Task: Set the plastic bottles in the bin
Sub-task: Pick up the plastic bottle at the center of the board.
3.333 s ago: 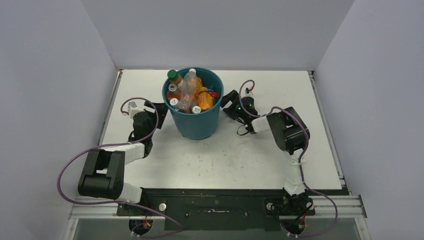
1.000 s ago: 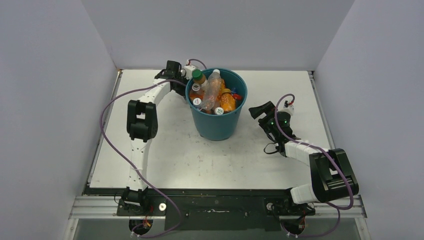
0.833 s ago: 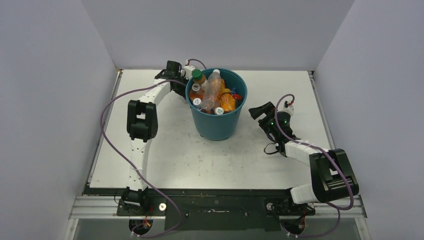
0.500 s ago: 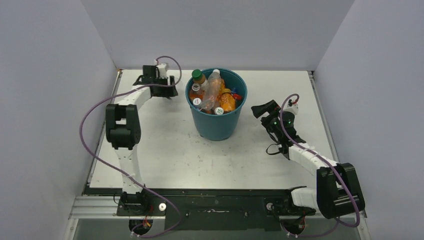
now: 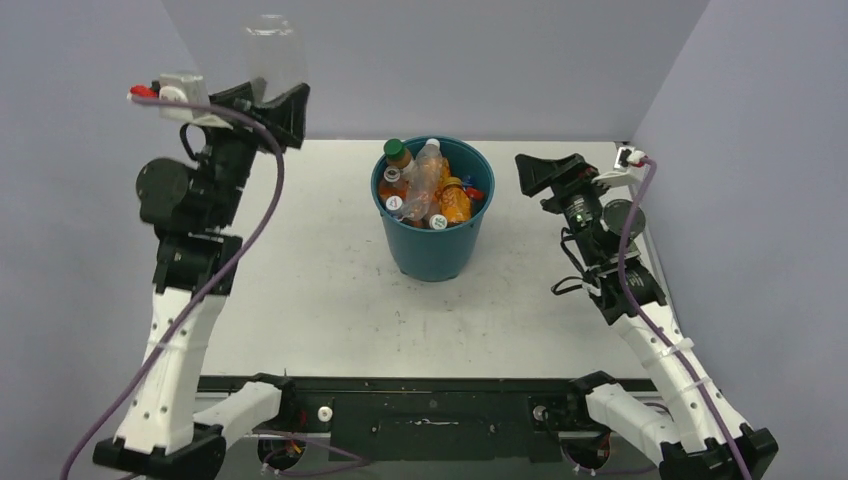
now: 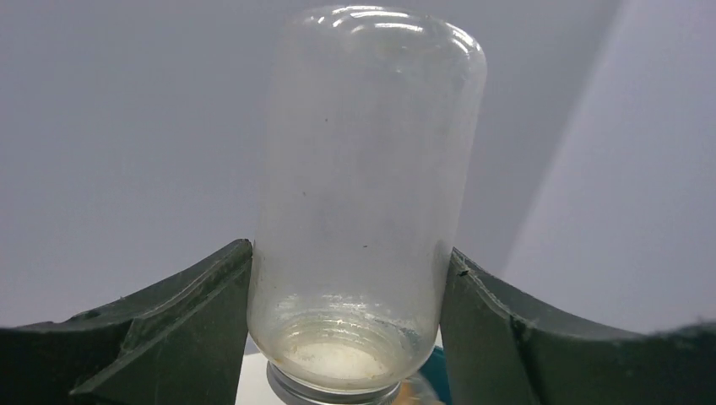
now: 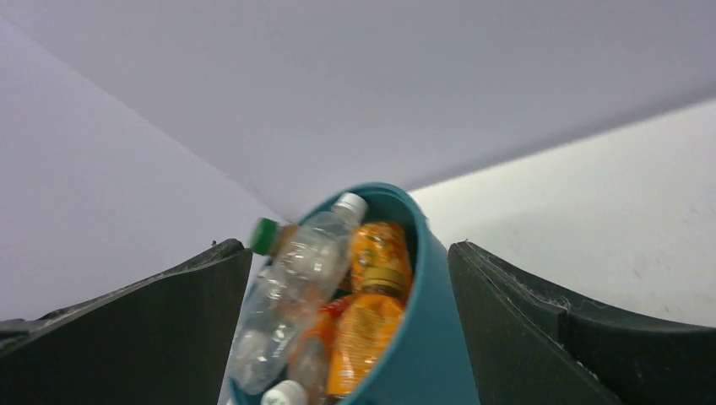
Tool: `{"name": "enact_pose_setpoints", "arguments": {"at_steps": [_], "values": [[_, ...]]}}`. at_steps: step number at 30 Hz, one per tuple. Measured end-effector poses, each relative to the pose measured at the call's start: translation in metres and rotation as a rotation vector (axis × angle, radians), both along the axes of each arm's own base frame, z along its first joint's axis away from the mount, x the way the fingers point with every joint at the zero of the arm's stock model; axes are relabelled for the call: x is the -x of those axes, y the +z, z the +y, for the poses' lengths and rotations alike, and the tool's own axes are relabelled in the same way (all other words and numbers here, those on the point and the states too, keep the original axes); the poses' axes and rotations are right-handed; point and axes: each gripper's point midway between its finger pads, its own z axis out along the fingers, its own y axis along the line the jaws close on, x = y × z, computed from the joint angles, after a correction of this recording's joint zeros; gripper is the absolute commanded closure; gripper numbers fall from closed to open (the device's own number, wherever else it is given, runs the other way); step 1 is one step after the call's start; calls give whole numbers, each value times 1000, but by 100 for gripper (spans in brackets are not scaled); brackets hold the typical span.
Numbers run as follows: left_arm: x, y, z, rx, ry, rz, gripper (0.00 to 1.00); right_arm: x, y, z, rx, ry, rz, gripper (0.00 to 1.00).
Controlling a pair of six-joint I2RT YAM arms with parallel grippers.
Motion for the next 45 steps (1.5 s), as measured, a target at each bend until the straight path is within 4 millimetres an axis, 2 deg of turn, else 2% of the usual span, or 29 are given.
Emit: {"name": "enact_pose_setpoints", "arguments": {"at_steps": [3, 5, 8, 10, 14, 16, 20, 25, 28, 30, 36, 38, 45], "values": [[79, 38, -46, -12, -210, -147, 96, 18, 45, 11, -3, 88, -104, 10], [115, 44, -57, -7, -309, -213, 99, 32, 65, 23, -7, 175, -159, 10], [150, 32, -74, 8, -470, -265, 100, 52, 81, 44, -22, 322, -217, 10], [159, 14, -89, 15, -583, -261, 100, 66, 87, 59, -28, 420, -243, 10], [157, -43, -123, 32, -779, -144, 100, 92, 100, 81, -12, 557, -290, 10], [158, -68, -140, 43, -858, -74, 100, 107, 115, 89, 1, 602, -328, 10], [169, -100, -169, 42, -983, 18, 100, 130, 136, 101, 11, 667, -398, 10], [193, -102, -189, 12, -1074, -10, 100, 141, 132, 124, 22, 742, -389, 10], [199, -105, -198, -9, -1094, -22, 100, 141, 131, 144, 46, 781, -363, 10], [195, -112, -203, -25, -1090, -7, 100, 138, 132, 157, 53, 788, -351, 10], [184, -121, -213, -42, -1064, 19, 100, 145, 131, 170, 68, 797, -354, 10], [178, -119, -214, -32, -1042, 24, 100, 148, 131, 171, 80, 802, -358, 10], [167, -105, -211, -4, -982, 9, 100, 144, 104, 189, 175, 835, -264, 10]]}}
